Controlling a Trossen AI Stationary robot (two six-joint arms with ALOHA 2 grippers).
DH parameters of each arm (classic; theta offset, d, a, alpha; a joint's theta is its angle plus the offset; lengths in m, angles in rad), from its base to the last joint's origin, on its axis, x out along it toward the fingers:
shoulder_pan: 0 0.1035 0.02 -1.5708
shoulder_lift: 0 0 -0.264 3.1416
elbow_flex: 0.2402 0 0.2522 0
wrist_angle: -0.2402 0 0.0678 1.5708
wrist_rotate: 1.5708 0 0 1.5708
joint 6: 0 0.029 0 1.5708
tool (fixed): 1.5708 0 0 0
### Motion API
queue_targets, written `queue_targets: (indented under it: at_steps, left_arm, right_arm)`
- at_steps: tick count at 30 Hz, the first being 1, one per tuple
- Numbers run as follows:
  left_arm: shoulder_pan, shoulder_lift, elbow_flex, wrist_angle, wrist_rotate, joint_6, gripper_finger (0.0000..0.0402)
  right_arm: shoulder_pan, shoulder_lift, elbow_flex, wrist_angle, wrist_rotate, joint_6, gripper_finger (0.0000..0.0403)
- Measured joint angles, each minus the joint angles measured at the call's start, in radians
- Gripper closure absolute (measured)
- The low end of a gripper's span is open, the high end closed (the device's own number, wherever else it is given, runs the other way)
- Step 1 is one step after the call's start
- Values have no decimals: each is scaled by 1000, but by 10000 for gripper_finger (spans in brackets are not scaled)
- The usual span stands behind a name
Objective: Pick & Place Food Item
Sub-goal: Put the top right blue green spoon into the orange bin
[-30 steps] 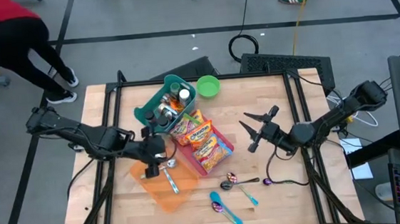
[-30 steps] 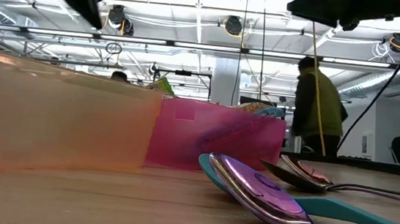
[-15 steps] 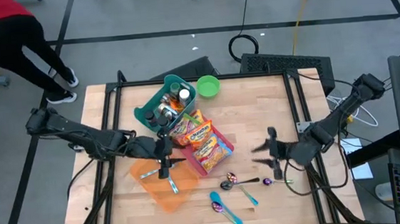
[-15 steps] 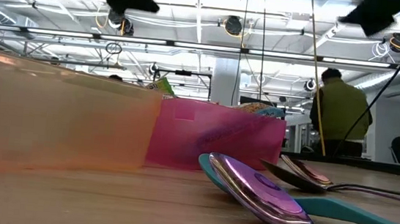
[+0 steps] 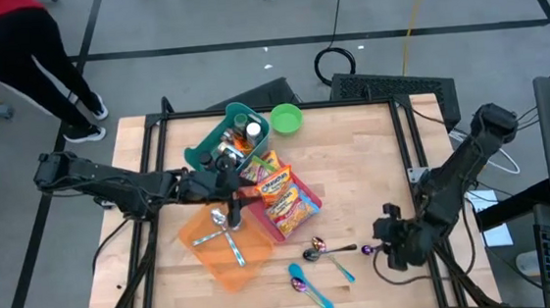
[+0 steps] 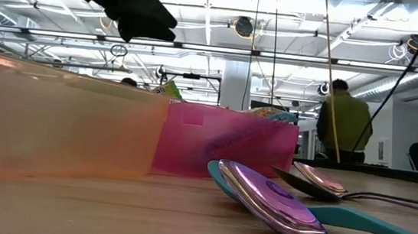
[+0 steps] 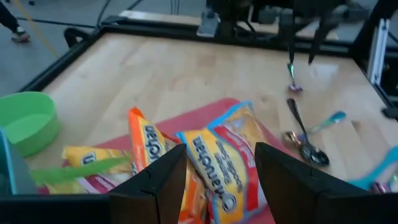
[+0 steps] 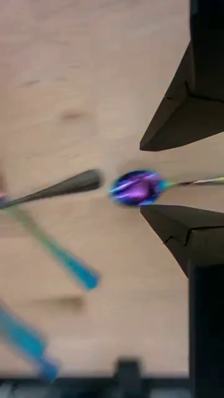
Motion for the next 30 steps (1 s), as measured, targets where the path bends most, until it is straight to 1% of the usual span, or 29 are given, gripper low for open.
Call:
queue_targets:
  at_steps: [3, 7, 13, 18, 20, 22, 27, 28, 30]
  left_arm:
    - [14, 0, 0, 28, 0, 0, 204]
    - [28, 0, 0, 50, 0, -5, 204]
    - [31, 0, 0, 77, 0, -7, 204]
    - [30, 0, 0, 79, 0, -6, 204]
    - [30, 0, 0, 79, 0, -6, 204]
    - [30, 0, 0, 79, 0, -6, 204]
    - [30, 0, 0, 79, 0, -4, 204]
    - [30, 0, 0, 79, 0, -4, 204]
    - [30, 0, 0, 78, 0, -2, 204]
  right_arm:
    - [58, 55, 0, -28, 5, 61, 261]
    - [103, 134, 0, -7, 5, 63, 261]
    - [109, 254, 0, -11, 4, 61, 261]
    - [106, 322, 4, -4, -48, 64, 267]
    - [106, 338, 4, -10, -68, 75, 279]
    - [105, 345, 3, -13, -82, 92, 301]
    - [103, 345, 2, -8, -115, 113, 385]
    - [103, 345, 2, -7, -120, 114, 393]
    - [103, 345, 1, -10, -123, 138, 394]
